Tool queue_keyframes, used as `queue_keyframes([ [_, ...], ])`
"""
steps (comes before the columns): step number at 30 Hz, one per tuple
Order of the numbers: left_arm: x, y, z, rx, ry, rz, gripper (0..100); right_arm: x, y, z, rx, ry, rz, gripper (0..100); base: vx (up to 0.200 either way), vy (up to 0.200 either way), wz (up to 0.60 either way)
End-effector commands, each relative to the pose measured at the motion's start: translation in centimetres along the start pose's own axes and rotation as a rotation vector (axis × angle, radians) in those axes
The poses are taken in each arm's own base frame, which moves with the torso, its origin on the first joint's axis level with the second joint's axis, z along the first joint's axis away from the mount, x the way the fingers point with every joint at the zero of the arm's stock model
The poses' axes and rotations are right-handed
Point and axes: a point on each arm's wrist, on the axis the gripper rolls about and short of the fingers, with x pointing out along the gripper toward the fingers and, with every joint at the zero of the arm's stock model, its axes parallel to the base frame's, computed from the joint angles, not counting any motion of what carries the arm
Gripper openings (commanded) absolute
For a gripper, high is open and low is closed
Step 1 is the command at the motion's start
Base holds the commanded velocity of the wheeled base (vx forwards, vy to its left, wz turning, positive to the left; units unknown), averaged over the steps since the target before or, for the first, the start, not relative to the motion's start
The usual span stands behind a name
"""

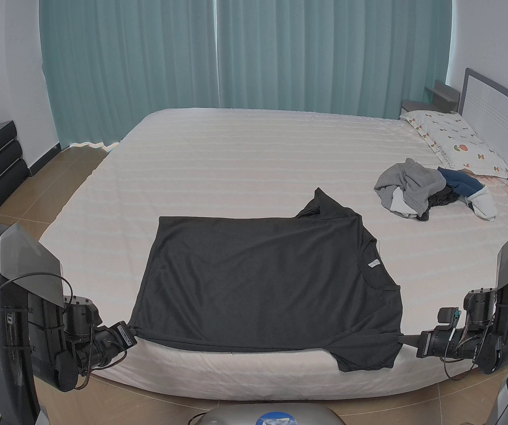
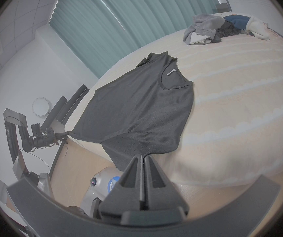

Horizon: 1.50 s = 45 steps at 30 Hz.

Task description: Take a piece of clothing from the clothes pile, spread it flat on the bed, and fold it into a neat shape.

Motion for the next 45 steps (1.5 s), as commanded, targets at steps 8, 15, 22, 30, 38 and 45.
queue_keyframes([
  [8,-2.0,0.0,-0.1,0.094,-0.002,0.011,0,-1.9,-0.3,-0.5,0.055,0.027,-0.046,0,0.000,0.000,0.00],
  [15,-2.5,0.4,-0.4,0.133,0.022,0.028,0,-2.4,-0.4,-1.1,0.017,0.095,-0.058,0,0.000,0.000,0.00],
  [22,-3.0,0.9,-1.0,0.219,0.039,0.088,0,-3.2,-0.8,-1.5,-0.006,0.135,-0.073,0,0.000,0.000,0.00],
  [30,-3.1,1.1,-1.3,0.254,0.038,0.167,0,-3.6,-0.6,-1.5,-0.018,0.148,-0.073,0,0.000,0.000,0.00],
  [38,-4.1,1.1,-1.8,0.297,0.133,0.202,0,-3.9,-1.0,-1.7,-0.007,0.154,-0.101,0,0.000,0.000,0.00],
  [45,-5.2,0.9,-2.5,0.352,0.235,0.226,0,-4.5,-0.6,-1.5,-0.017,0.165,-0.128,0,0.000,0.000,0.00],
])
